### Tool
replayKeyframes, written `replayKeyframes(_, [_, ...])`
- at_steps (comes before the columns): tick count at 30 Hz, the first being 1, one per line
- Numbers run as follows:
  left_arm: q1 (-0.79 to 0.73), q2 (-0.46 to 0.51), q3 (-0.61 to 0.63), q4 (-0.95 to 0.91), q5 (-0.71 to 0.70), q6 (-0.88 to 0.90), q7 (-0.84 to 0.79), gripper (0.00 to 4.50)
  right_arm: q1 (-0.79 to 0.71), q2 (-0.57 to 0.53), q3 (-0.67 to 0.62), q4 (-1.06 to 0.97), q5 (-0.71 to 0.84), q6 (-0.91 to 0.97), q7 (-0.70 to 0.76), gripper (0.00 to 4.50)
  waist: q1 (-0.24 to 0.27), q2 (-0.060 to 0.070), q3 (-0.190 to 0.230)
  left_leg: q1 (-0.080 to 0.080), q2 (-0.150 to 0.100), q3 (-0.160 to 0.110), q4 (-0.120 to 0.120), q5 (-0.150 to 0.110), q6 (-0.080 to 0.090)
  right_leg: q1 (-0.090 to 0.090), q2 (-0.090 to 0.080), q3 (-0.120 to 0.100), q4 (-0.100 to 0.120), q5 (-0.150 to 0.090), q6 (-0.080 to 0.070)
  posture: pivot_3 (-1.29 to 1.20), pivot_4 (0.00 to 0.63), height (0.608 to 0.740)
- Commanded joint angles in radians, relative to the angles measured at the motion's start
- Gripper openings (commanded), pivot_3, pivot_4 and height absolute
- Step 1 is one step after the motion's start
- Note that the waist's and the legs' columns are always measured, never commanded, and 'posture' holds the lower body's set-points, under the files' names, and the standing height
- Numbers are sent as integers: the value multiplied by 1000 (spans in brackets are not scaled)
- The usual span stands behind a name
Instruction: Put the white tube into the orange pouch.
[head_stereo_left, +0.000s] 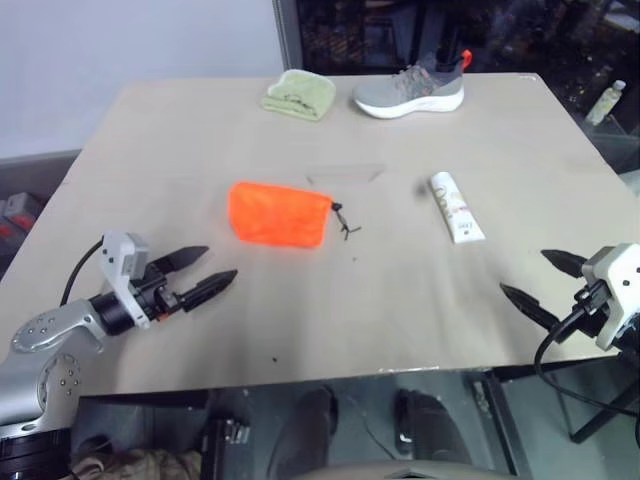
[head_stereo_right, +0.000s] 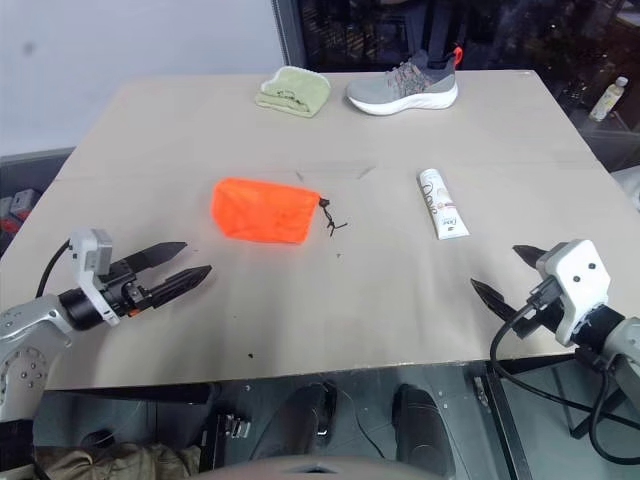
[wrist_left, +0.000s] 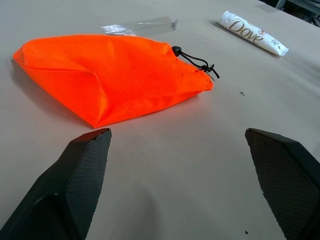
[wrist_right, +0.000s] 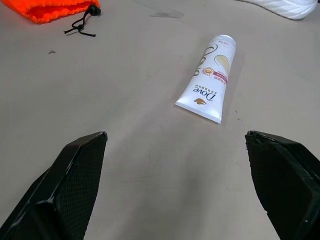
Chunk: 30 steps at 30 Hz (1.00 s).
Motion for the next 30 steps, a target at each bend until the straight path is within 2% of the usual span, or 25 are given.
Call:
replayKeyframes(1, [-15, -2, 13, -13, -16, -5, -4, 4462, 5, 9, -17, -32, 4, -19, -6, 4500, 0, 0, 0, 0, 0, 0, 1, 0, 0, 0, 0, 0, 1, 0, 0, 0, 150, 740])
replayKeyframes(10, [-23, -27, -7, -45, -2, -12, 17, 4462, -13, 31, 8, -14, -6, -48, -11, 4500, -1, 0, 0, 0, 3, 2, 9, -3, -4, 0, 0, 0, 6, 0, 0, 0, 150, 740])
replayKeyframes(16, [-37, -70, -19, -125, -16, 18, 107, 4462, -64, 60, 16, -15, 43, -21, -41, 4500, 0, 0, 0, 0, 5, 3, 10, -3, -4, 0, -2, 0, 6, 0, 0, 0, 150, 740])
replayKeyframes(21, [-71, -82, -20, -158, -29, 98, 209, 4462, -120, 81, 19, -10, 74, 3, -86, 4500, 0, 0, 0, 0, 5, 5, 10, -3, -4, 0, -1, 0, 6, 0, 0, 0, 150, 740])
replayKeyframes(24, [-117, -75, -34, -184, -29, 185, 303, 4462, -193, 112, 26, -6, 108, 52, -170, 4500, 0, 0, 0, 0, 5, 5, 10, -3, -4, 0, 0, 0, 7, 0, 0, 0, 150, 740])
replayKeyframes(27, [-181, -77, -35, -220, -70, 283, 387, 4462, -228, 95, 95, -35, 86, 71, -180, 4500, 0, 0, 0, 0, 5, 4, 10, -2, -2, 0, 2, 0, 8, 0, 0, 0, 150, 740])
replayKeyframes(29, [-170, -53, -97, -260, 61, 200, 412, 4462, -209, 23, 200, -67, -12, 3, -107, 4500, 0, 0, 0, 0, 5, 3, 10, -2, -2, 0, 3, 0, 9, 0, 0, 0, 150, 740])
replayKeyframes(30, [-140, -10, -168, -278, 209, 79, 412, 4462, -214, 15, 235, -82, -7, 2, -92, 4500, -1, -1, 0, 0, 5, 4, 10, -1, 0, 0, 3, 1, 9, 0, 0, 0, 150, 740])
